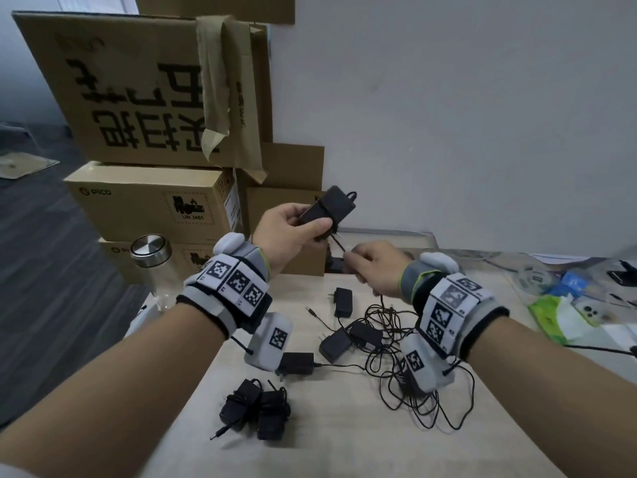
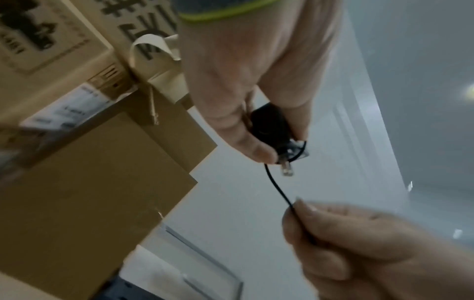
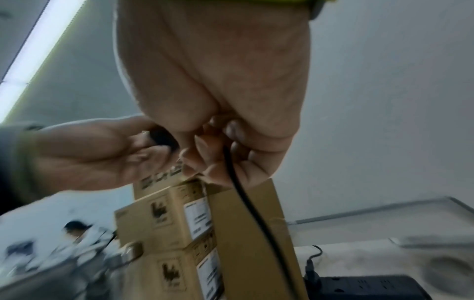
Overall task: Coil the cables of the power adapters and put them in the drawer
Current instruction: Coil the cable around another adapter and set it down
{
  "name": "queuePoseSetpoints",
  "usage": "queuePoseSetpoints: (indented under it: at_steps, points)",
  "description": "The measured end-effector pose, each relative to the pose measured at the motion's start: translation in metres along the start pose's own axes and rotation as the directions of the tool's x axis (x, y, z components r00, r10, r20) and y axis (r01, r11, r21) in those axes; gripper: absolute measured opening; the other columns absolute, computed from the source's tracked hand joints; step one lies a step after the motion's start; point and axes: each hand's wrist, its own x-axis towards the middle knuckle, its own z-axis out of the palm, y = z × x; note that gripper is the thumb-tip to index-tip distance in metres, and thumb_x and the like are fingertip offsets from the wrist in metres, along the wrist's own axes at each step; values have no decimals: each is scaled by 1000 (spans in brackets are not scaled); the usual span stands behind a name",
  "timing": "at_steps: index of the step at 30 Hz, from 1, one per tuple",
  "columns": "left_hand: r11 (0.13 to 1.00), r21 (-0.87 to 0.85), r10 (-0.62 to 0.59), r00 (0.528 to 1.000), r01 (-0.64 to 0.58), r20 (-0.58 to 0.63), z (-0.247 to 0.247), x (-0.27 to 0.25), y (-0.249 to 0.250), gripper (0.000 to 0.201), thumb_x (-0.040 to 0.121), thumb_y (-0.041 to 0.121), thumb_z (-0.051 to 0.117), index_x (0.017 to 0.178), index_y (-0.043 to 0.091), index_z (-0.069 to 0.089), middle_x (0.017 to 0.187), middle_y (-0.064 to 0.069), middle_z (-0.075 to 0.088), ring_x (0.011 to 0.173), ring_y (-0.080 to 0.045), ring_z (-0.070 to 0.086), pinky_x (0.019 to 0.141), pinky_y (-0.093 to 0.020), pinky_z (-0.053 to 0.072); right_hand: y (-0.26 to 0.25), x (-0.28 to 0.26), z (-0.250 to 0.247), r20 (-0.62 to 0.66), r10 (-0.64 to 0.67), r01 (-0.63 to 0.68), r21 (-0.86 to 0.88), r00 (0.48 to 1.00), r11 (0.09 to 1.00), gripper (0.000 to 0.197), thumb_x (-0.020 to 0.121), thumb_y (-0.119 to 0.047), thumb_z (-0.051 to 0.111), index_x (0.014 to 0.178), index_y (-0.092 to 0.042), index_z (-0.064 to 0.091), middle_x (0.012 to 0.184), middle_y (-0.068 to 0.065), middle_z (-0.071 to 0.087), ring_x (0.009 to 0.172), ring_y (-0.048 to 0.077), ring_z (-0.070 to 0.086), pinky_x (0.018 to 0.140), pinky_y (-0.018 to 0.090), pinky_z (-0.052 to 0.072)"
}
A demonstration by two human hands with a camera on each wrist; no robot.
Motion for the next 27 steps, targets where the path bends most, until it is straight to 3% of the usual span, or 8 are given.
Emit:
queuePoseSetpoints:
  at_steps: [2,5,11,16,18,20,23,27]
  points:
    - [951,302,88,995,-68,-53,-3,6,-6,35,75,24,82,105,13,67,99,-6,73,83,-17,71,74,-32,59,-4,-2,6,70,-38,45,-88,997,995,33,97,-35,48,88,-9,66,66,3,53,53,16,49,54,27,44]
    - [776,614,171,985,-147,19,-5,5,-12,39,76,31,80,111,23,67,98,8,69,89,-10,64,78,-27,53,-13,-3,5,75,-77,91,-210,994,973,29,94,-36,53,87,-12,67,64,0,53,58,16,50,57,26,40]
    - [678,702,110,975,-216,193,-8,2,-18,37,83,24,74,118,30,65,98,11,66,92,-11,62,82,-26,50,-25,-2,-15,7,-118,114,-317,993,942,25,92,-36,56,78,-20,70,71,-1,61,70,19,57,63,28,44]
    - [642,726,23,952,-248,305,-10,0,-21,39,88,20,67,124,33,61,102,13,65,95,-10,62,85,-27,49,-23,2,-31,-177,-171,118,-275,969,954,24,85,-41,67,71,-21,67,60,-9,55,59,10,50,56,24,39]
    - [678,685,-13,927,-267,375,-12,-1,-24,40,90,18,65,125,36,60,108,11,67,99,-8,63,90,-28,51,-20,5,-35,-267,-173,118,-210,948,971,29,81,-44,71,71,-17,68,61,-5,58,58,11,50,57,25,42]
    - [788,565,-45,891,-247,452,-14,-4,-26,39,91,13,63,121,39,60,113,5,68,101,-10,65,91,-31,53,-11,9,-37,-305,-135,98,-134,943,986,31,78,-45,73,72,-15,68,64,-2,61,59,13,51,59,26,43]
    - [968,241,-71,848,-67,524,-13,-10,-23,34,90,7,61,118,26,62,116,-9,66,103,-21,65,89,-37,54,3,12,-34,-331,-54,54,-10,942,998,35,81,-45,71,74,-11,67,62,-2,56,56,13,46,57,26,41]
    - [977,-144,-54,841,155,538,-10,-12,-23,38,82,5,59,119,10,58,115,-15,62,104,-29,62,90,-44,54,13,6,-21,-299,53,-22,107,953,994,25,91,-23,60,68,-11,60,50,-3,44,42,8,37,41,17,33]
